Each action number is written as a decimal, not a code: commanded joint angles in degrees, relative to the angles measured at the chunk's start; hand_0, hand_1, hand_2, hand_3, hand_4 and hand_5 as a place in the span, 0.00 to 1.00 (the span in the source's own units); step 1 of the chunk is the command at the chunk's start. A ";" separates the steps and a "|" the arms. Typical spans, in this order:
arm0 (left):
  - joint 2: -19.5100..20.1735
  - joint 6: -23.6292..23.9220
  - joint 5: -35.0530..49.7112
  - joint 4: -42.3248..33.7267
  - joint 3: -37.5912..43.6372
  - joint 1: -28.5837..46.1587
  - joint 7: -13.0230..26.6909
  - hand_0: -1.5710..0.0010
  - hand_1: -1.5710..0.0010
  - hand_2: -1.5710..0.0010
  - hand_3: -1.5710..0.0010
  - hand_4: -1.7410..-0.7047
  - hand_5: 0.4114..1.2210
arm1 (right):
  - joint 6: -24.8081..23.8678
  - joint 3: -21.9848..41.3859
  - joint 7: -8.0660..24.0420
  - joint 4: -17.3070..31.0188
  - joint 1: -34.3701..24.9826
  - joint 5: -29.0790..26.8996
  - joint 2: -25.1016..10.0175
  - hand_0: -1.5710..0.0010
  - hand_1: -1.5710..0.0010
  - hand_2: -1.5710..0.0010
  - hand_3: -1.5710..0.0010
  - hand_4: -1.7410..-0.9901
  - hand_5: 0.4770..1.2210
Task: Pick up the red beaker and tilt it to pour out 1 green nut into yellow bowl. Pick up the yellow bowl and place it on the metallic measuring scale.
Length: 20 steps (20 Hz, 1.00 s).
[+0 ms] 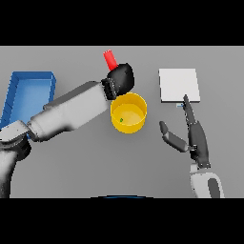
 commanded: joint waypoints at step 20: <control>3.22 5.47 1.55 12.86 -4.18 -21.91 -2.36 0.00 0.00 0.00 0.20 0.01 1.00 | -0.16 0.40 -2.35 0.27 0.31 0.84 -0.30 1.00 1.00 1.00 1.00 0.77 0.25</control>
